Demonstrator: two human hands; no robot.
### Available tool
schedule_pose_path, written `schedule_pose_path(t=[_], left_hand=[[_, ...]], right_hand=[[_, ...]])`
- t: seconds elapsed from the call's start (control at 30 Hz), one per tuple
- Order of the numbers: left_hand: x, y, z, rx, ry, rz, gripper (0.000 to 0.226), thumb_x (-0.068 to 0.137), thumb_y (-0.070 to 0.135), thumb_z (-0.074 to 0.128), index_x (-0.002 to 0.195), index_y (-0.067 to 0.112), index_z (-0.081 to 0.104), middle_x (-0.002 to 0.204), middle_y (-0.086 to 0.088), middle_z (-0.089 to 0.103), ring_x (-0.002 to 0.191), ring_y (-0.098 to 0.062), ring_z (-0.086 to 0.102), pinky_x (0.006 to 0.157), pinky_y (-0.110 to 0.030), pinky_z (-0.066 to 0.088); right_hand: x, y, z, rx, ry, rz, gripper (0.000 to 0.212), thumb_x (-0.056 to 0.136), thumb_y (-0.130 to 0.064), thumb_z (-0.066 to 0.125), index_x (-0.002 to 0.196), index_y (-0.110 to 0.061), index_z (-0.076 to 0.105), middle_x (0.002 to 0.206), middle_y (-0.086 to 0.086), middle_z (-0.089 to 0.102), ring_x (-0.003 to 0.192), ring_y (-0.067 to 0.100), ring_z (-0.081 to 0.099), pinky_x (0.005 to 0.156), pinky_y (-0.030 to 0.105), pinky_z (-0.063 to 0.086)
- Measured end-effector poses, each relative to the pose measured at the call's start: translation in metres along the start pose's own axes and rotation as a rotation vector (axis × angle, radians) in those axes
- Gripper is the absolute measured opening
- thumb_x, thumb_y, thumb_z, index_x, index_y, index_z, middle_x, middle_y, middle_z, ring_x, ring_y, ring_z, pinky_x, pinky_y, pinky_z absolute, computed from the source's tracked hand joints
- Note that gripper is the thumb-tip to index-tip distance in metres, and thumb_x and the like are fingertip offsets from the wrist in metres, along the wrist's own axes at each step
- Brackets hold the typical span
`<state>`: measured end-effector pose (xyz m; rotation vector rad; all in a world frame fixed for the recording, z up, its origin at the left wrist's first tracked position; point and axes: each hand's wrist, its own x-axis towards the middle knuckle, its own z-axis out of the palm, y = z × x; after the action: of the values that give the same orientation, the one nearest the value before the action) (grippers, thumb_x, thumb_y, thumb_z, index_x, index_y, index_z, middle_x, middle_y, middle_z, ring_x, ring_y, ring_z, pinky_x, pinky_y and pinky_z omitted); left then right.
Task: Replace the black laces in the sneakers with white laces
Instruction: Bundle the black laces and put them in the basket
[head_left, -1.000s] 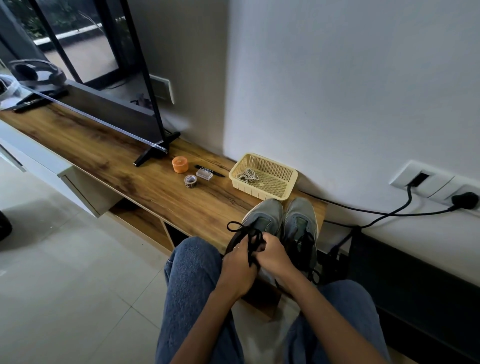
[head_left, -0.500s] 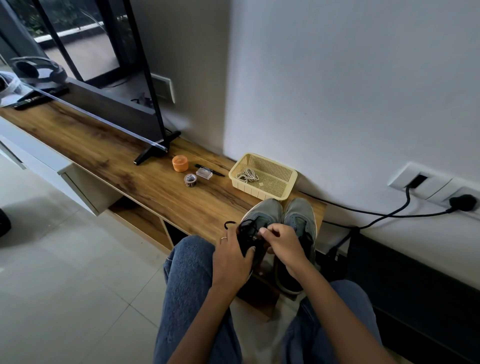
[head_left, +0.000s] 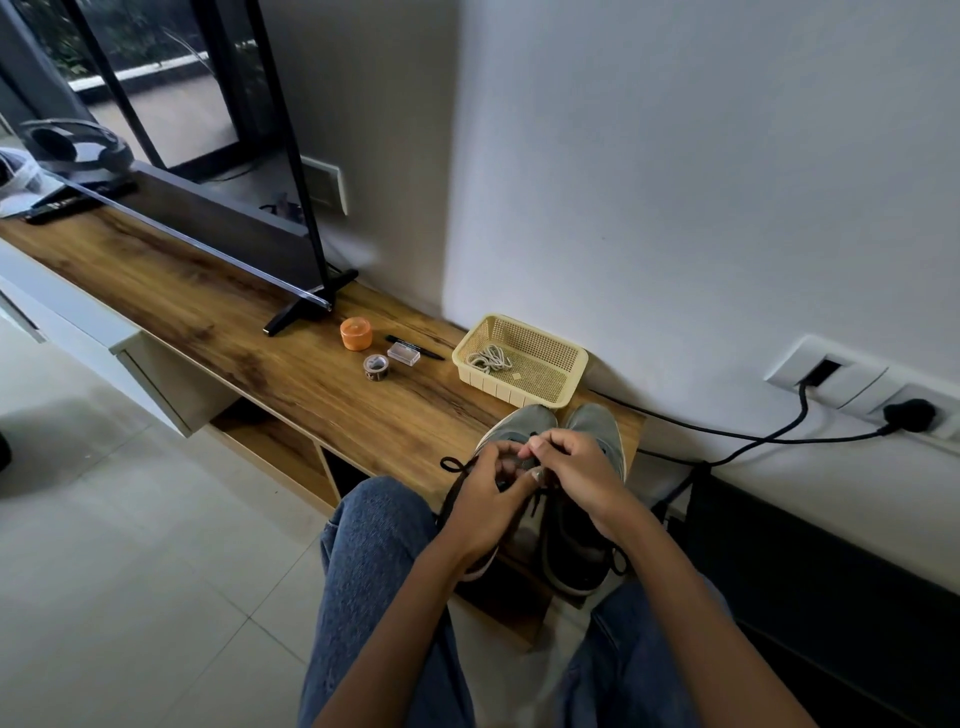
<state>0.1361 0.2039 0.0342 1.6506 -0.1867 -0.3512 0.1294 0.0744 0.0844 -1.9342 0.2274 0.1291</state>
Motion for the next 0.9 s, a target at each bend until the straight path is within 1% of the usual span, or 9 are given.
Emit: schedule_pose_path(t=[0.1, 0.2, 0.27, 0.37, 0.47, 0.57, 0.7, 0.77, 0.9], left_hand=[[0.003, -0.001, 0.0, 0.106, 0.043, 0.072, 0.04, 0.091, 0.025, 0.063, 0.129, 0.024, 0.049, 0.115, 0.008, 0.058, 0.107, -0.002, 0.053, 0.093, -0.027, 0.044], [0.007, 0.003, 0.0, 0.265, 0.078, 0.18, 0.053, 0.093, 0.018, 0.058, 0.142, 0.024, 0.039, 0.138, 0.013, 0.043, 0.125, -0.002, 0.037, 0.102, -0.021, 0.031], [0.013, 0.003, -0.001, 0.299, 0.039, 0.245, 0.037, 0.095, 0.011, 0.052, 0.131, 0.02, 0.053, 0.129, 0.007, 0.055, 0.119, -0.005, 0.047, 0.099, -0.025, 0.039], [0.014, 0.01, 0.001, 0.213, 0.008, 0.198, 0.018, 0.1, 0.013, 0.045, 0.1, 0.014, 0.064, 0.094, -0.002, 0.065, 0.089, -0.014, 0.059, 0.08, -0.033, 0.046], [0.009, 0.019, 0.001, 0.055, 0.066, 0.107, 0.026, 0.103, 0.016, 0.041, 0.084, 0.02, 0.059, 0.073, 0.005, 0.056, 0.063, -0.002, 0.05, 0.062, -0.019, 0.039], [0.007, 0.026, -0.003, 0.034, 0.002, 0.035, 0.03, 0.103, 0.022, 0.04, 0.082, 0.017, 0.06, 0.059, 0.005, 0.044, 0.049, -0.003, 0.04, 0.051, -0.019, 0.031], [-0.001, 0.036, -0.005, -0.116, -0.332, -0.21, 0.036, 0.103, 0.034, 0.038, 0.077, 0.017, 0.057, 0.057, 0.008, 0.033, 0.048, -0.005, 0.027, 0.047, -0.019, 0.019], [-0.005, 0.042, -0.005, -0.253, -0.416, -0.294, 0.036, 0.103, 0.036, 0.038, 0.076, 0.018, 0.052, 0.054, 0.01, 0.03, 0.045, -0.004, 0.023, 0.046, -0.018, 0.016], [-0.004, 0.055, -0.006, -0.642, -0.421, -0.294, 0.026, 0.099, 0.03, 0.042, 0.083, 0.015, 0.056, 0.052, 0.008, 0.031, 0.041, -0.003, 0.026, 0.041, -0.014, 0.027]], right_hand=[[0.0, -0.002, -0.006, 0.03, -0.007, 0.024, 0.03, 0.101, -0.018, 0.043, 0.084, -0.012, 0.067, 0.061, -0.003, 0.047, 0.053, 0.009, 0.043, 0.054, 0.018, 0.036], [-0.003, -0.004, -0.012, 0.131, -0.109, 0.069, 0.029, 0.102, -0.017, 0.041, 0.088, -0.009, 0.065, 0.055, -0.003, 0.033, 0.044, 0.007, 0.029, 0.044, 0.016, 0.025], [-0.006, -0.006, -0.016, 0.144, -0.165, 0.083, 0.028, 0.102, -0.021, 0.042, 0.091, -0.009, 0.065, 0.053, -0.005, 0.031, 0.043, 0.007, 0.025, 0.043, 0.018, 0.02], [-0.007, -0.009, -0.021, 0.118, -0.153, 0.08, 0.028, 0.1, -0.026, 0.047, 0.092, -0.009, 0.067, 0.049, -0.008, 0.03, 0.041, 0.006, 0.022, 0.04, 0.019, 0.017], [-0.006, -0.009, -0.028, 0.101, -0.078, 0.061, 0.029, 0.099, -0.028, 0.049, 0.092, -0.008, 0.068, 0.047, -0.009, 0.029, 0.04, 0.006, 0.021, 0.039, 0.019, 0.017], [-0.004, -0.003, -0.032, 0.05, 0.041, 0.029, 0.029, 0.099, -0.028, 0.05, 0.087, -0.009, 0.068, 0.045, -0.01, 0.031, 0.042, 0.007, 0.025, 0.043, 0.022, 0.022], [0.007, 0.008, -0.03, 0.04, 0.267, -0.001, 0.028, 0.099, -0.028, 0.049, 0.08, -0.014, 0.066, 0.05, -0.007, 0.038, 0.046, 0.011, 0.031, 0.049, 0.027, 0.026], [0.011, 0.015, -0.03, 0.045, 0.349, 0.012, 0.029, 0.099, -0.027, 0.048, 0.077, -0.016, 0.064, 0.054, -0.003, 0.038, 0.049, 0.011, 0.033, 0.052, 0.027, 0.026], [0.003, 0.024, -0.023, -0.127, 0.239, -0.057, 0.03, 0.099, -0.02, 0.047, 0.076, -0.012, 0.065, 0.065, 0.003, 0.054, 0.058, 0.013, 0.049, 0.059, 0.029, 0.033]])
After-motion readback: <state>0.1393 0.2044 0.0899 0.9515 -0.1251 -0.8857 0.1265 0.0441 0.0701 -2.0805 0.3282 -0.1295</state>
